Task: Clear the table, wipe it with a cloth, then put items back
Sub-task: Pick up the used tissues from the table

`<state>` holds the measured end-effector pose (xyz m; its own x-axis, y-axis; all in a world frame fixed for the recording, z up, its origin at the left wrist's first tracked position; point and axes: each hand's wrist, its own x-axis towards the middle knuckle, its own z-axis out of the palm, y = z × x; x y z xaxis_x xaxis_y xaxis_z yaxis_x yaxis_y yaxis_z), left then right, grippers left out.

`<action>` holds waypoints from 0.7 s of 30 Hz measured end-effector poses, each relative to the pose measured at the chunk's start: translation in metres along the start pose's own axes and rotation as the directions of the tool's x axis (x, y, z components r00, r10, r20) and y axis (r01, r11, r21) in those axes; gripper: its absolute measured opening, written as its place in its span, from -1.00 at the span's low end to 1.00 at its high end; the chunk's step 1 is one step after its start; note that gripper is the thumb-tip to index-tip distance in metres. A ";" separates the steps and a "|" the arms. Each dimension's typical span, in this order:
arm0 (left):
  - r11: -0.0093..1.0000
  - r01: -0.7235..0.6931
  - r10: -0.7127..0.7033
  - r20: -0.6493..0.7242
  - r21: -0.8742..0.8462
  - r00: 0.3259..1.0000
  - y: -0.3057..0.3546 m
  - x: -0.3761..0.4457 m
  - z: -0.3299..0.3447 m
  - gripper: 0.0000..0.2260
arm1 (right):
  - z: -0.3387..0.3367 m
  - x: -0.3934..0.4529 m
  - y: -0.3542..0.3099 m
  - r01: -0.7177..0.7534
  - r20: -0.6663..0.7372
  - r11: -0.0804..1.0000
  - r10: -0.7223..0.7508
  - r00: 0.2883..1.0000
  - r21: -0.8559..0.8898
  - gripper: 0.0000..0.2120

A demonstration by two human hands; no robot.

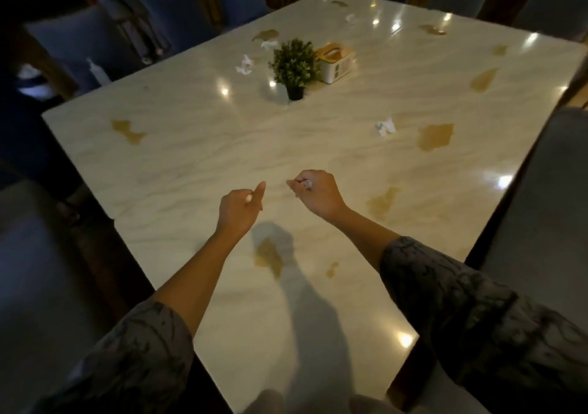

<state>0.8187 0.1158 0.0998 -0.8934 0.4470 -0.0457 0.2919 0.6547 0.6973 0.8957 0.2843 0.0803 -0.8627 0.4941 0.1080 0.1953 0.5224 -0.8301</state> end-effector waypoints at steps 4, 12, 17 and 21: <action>0.976 0.152 -0.167 -0.084 -0.156 0.982 0.015 -0.008 0.023 -0.43 | -0.016 0.024 0.015 0.024 0.126 0.999 -0.027 0.992 0.029 -0.75; 0.945 0.244 -0.301 -0.286 -0.218 0.910 0.024 -0.032 0.010 -0.57 | 0.001 0.041 -0.024 0.093 0.293 0.990 -0.120 0.949 0.101 -0.74; 0.917 0.324 -0.390 -0.362 -0.231 0.846 0.008 -0.057 -0.016 -0.60 | 0.033 0.019 -0.058 0.176 0.421 0.978 -0.206 0.883 0.108 -0.76; 0.939 0.264 -0.332 -0.380 -0.221 0.863 0.003 -0.063 -0.033 -0.64 | 0.038 0.015 -0.075 0.214 0.416 0.974 -0.224 0.881 0.072 -0.79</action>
<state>0.8651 0.0697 0.1284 -0.9980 -0.0629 0.0004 -0.0374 0.5981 0.8005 0.8500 0.2261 0.1233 -0.9982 0.0288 0.0535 -0.0279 0.5649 -0.8247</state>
